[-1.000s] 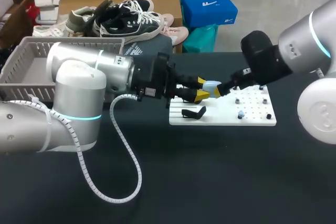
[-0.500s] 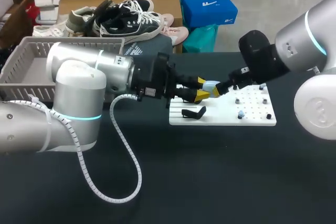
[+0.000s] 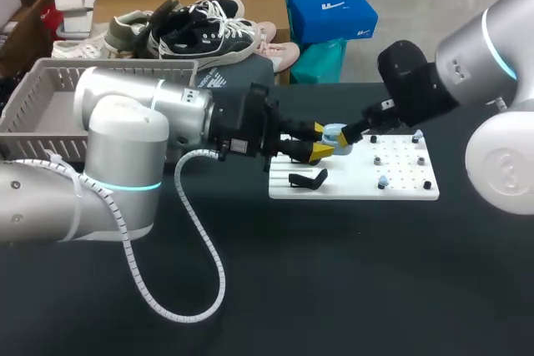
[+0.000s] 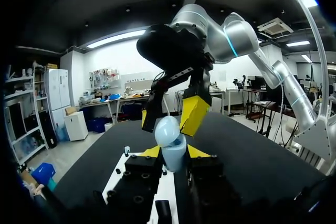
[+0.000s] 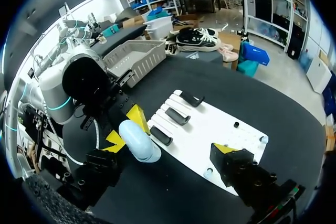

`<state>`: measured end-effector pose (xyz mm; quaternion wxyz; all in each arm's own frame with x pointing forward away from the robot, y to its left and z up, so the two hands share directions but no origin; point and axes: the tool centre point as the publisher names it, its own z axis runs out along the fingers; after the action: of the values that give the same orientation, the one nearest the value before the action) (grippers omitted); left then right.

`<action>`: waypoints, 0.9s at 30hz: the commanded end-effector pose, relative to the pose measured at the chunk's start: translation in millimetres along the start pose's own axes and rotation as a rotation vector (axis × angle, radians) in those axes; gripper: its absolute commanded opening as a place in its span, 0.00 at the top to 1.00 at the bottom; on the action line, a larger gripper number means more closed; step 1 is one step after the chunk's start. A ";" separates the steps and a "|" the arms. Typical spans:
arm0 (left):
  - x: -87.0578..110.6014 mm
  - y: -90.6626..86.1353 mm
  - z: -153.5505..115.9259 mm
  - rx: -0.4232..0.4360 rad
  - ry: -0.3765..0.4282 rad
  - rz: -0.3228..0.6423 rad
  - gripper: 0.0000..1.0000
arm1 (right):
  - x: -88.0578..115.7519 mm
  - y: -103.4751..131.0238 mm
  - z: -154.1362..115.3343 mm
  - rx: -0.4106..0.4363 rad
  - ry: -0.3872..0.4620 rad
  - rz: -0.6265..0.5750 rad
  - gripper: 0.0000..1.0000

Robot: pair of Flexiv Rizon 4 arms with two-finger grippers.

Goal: Pick up each earbud case from the left stands, insert the matching earbuds, close the lid, and place the case in the box.

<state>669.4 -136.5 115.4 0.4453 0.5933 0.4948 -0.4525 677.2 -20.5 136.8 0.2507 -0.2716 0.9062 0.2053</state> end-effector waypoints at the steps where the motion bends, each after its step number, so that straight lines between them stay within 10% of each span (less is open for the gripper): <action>1: 0.7 1.0 0.5 0.001 -0.002 0.001 1.00 | -6.0 1.4 -4.5 0.014 -0.001 -0.004 0.00; 13: 0.7 1.0 0.5 0.001 -0.002 0.001 1.00 | -16.9 -41.2 -32.5 0.256 -0.024 -0.060 0.00; 27: 0.7 1.0 0.5 0.001 -0.002 0.001 1.00 | -1.9 -121.4 -28.4 0.549 0.141 -0.077 0.00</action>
<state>669.4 -136.5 115.4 0.4453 0.5934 0.4948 -0.4525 732.0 -132.9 138.5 0.2425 -0.2686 0.9321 0.0128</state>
